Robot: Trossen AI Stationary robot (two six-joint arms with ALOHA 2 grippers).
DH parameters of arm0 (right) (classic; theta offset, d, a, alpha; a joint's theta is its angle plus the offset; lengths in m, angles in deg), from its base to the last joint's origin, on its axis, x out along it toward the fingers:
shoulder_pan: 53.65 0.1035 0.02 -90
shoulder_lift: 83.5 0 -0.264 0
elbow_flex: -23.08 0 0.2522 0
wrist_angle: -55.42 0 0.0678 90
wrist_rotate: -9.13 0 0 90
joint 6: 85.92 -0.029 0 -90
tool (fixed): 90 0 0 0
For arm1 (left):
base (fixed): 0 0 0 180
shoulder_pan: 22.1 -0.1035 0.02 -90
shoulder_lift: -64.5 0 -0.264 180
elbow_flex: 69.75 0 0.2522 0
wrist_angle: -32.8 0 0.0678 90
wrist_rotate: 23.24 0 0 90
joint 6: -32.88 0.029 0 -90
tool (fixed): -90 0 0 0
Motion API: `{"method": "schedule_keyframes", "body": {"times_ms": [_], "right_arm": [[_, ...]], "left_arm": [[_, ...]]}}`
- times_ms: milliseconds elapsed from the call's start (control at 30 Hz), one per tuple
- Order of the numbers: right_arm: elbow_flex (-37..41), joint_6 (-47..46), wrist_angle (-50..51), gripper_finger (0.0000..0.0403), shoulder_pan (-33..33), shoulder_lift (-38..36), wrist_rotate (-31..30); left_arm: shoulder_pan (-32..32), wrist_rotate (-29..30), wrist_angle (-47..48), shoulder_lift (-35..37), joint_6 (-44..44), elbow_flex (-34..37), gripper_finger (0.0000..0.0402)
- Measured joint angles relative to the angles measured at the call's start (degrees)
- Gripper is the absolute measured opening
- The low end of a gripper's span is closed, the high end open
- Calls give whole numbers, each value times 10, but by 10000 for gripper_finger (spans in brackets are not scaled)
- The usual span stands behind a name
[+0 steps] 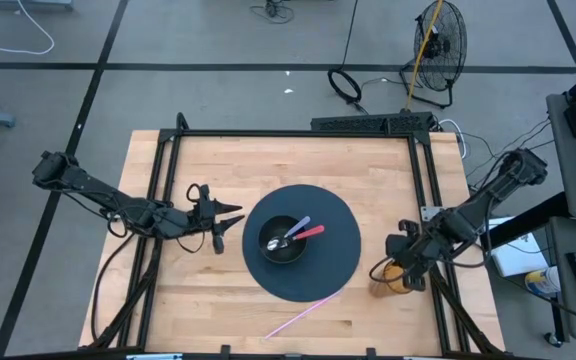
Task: Pick & Place Utensil
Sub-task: Put the brown cup on the blue mat to the right of the black bowl
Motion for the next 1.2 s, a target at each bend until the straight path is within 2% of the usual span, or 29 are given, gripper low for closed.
{"method": "schedule_keyframes", "body": {"times_ms": [200, 400, 733, 900, 1200], "right_arm": [[-4, 61, -27, 7, -43, -1, 4], [-42, 136, -27, 7, -97, -1, 2], [-105, 277, -23, 8, -236, 3, 21], [-130, 339, -10, 8, -301, 33, 37], [-150, 435, -10, 8, -394, 125, 107]], "left_arm": [[0, 0, 0, 0, 6, 0, 122], [0, 0, 5, 0, 10, 0, 122], [0, 0, 17, 0, 12, 0, 122], [0, 0, 19, 0, 12, 0, 122], [0, 0, 23, 0, 11, 0, 122]]}}
